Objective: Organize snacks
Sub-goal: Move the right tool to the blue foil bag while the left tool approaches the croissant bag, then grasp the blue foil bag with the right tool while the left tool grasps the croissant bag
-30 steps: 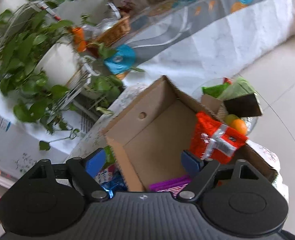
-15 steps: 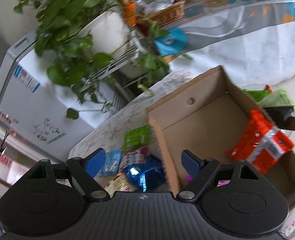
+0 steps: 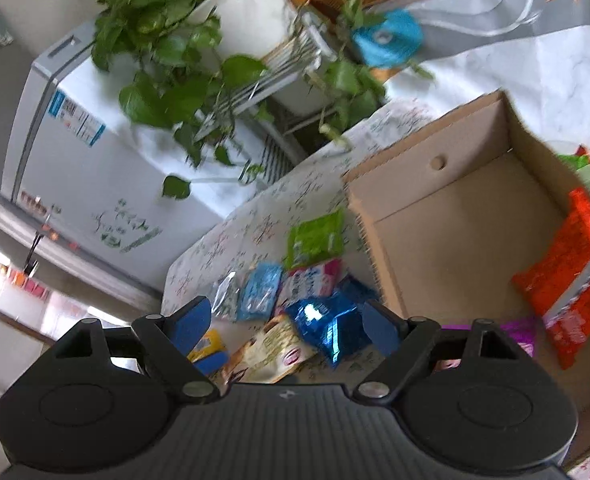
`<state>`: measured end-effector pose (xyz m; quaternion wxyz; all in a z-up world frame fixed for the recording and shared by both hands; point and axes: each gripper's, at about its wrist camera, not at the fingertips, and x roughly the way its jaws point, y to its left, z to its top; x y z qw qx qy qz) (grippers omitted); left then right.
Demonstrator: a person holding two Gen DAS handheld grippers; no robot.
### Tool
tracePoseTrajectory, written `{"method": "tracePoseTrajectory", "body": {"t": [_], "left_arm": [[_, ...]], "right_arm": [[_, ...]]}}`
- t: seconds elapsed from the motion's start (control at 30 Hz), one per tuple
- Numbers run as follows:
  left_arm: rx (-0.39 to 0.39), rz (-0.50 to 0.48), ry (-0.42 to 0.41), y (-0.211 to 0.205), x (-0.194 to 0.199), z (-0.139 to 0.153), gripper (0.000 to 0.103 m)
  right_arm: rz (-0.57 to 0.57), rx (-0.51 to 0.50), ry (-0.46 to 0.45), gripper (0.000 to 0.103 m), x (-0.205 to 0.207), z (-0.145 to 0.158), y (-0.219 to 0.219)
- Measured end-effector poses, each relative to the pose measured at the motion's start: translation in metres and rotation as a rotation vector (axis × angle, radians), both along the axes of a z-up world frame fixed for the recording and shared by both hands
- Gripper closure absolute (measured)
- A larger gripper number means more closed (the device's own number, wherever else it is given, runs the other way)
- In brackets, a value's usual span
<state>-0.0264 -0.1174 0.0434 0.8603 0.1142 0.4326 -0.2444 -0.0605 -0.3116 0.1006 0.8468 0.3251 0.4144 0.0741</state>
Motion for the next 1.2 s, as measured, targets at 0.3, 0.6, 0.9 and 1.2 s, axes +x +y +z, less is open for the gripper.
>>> {"method": "tracePoseTrajectory", "body": {"t": [0.3, 0.6, 0.9, 1.2], "left_arm": [[-0.033, 0.011, -0.038, 0.014, 0.005, -0.011, 0.024], [-0.103, 0.112, 0.016, 0.047, 0.005, -0.006, 0.041], [-0.091, 0.149, 0.105, 0.079, 0.001, -0.008, 0.048], [-0.17, 0.047, 0.027, 0.086, -0.004, 0.014, 0.032]], "right_arm": [[0.044, -0.065, 0.085, 0.016, 0.028, -0.022, 0.023], [0.09, -0.182, 0.156, 0.016, 0.058, -0.044, 0.058], [0.099, -0.177, 0.241, 0.015, 0.068, -0.065, 0.073], [0.107, -0.117, 0.22, 0.015, 0.065, -0.055, 0.072]]}}
